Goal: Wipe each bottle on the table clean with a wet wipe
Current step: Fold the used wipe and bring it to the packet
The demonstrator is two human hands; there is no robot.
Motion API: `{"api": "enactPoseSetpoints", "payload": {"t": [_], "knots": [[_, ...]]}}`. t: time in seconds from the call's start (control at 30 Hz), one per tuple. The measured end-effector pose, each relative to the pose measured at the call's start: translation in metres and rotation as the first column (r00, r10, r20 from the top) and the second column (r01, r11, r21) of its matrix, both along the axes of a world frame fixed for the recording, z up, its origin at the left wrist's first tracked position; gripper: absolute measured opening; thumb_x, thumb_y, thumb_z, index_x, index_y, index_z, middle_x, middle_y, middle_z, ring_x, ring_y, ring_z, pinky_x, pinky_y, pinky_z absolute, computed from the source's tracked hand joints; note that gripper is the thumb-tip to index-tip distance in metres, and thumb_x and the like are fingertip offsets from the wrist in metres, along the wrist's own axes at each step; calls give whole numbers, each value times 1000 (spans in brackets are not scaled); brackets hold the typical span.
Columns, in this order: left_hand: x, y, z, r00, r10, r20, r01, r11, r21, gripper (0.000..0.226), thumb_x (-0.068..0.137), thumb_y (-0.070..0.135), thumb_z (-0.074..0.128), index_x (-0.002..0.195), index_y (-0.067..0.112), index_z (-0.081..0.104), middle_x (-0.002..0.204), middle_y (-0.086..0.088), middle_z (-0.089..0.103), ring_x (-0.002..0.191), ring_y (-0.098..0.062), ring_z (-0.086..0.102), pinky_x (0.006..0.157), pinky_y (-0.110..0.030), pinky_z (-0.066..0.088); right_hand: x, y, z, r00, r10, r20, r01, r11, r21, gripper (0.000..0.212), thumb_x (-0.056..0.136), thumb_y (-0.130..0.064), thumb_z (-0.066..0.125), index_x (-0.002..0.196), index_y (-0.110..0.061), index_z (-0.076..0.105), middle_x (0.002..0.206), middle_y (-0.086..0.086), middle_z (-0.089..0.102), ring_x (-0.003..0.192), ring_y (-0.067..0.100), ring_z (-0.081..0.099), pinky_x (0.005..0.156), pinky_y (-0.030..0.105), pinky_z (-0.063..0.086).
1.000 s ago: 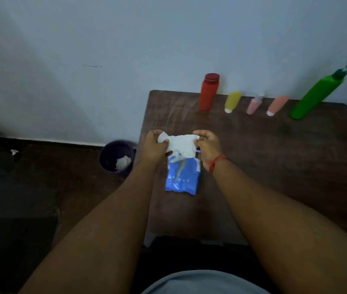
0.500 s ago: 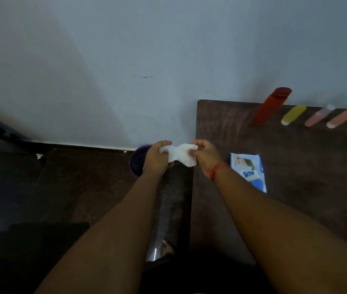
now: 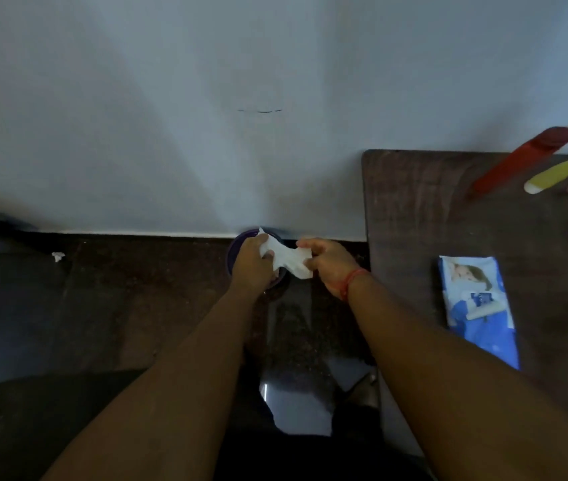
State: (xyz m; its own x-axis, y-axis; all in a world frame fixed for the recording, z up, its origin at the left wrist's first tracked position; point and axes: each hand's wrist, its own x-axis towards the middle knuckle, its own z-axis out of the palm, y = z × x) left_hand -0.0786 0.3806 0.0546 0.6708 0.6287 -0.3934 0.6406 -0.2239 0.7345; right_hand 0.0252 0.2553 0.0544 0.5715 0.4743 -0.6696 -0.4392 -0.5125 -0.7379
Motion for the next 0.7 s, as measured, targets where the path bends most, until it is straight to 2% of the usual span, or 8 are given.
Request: {"api": "enactPoseSetpoints", "payload": {"t": [0.1,0.17,0.3,0.4,0.47,0.57,0.63,0.7], "knots": [[-5,52,-20,986,-156,-52,152,986,-72,55,101,11,55,152,3,36,152,-16,38,138,-30,40,109,-24,32,-12,44,-21,999,18,-33,-20,998,-66,58,82,21,55,136,-2,58,131,18,62,120,31,59,109,44,46],[-12,88,-30,973,-217,-82,210,974,-87,65,99,17,61,155,4,29,157,-15,33,143,-30,36,114,-32,30,-20,72,-40,998,-25,-59,21,997,-79,62,81,19,59,140,-2,54,137,20,59,127,34,56,111,50,44],[-21,136,-66,937,-314,-151,297,946,-127,81,95,23,68,158,6,20,161,-15,25,147,-28,28,114,-29,24,-30,114,-57,997,-58,-60,52,994,-99,68,83,6,72,145,-6,48,144,14,52,131,31,51,112,49,43],[-14,153,-102,931,-324,-171,293,938,-185,85,94,22,69,159,8,15,163,-12,21,147,-26,27,112,-27,25,-30,137,-79,1000,17,-18,-19,989,-144,65,86,6,69,146,-5,47,144,14,50,132,30,48,112,41,41],[-9,161,-133,931,-319,-176,282,937,-208,86,94,20,70,159,8,15,162,-13,21,148,-27,26,114,-29,24,-25,146,-110,997,69,19,-65,984,-167,62,87,11,64,145,-2,46,142,17,50,133,31,47,103,28,44],[-10,175,-195,920,-330,-210,292,937,-191,89,92,18,72,158,6,14,162,-14,22,149,-29,25,118,-34,23,-18,158,-165,986,163,38,-153,970,-191,68,90,13,56,152,-5,35,143,12,40,133,26,40,70,4,45],[-10,183,-238,911,-343,-230,304,933,-190,91,89,21,75,158,5,17,160,-15,26,147,-30,28,119,-42,27,-13,167,-208,974,219,59,-201,955,-216,77,89,11,56,156,-9,25,156,10,27,140,30,33,88,17,52],[-7,189,-283,899,-361,-249,323,929,-182,98,81,35,78,157,8,22,155,-14,34,141,-30,36,114,-49,36,-11,172,-250,957,276,93,-246,937,-249,81,86,10,57,157,-7,23,160,12,21,143,31,30,108,33,41]]}}
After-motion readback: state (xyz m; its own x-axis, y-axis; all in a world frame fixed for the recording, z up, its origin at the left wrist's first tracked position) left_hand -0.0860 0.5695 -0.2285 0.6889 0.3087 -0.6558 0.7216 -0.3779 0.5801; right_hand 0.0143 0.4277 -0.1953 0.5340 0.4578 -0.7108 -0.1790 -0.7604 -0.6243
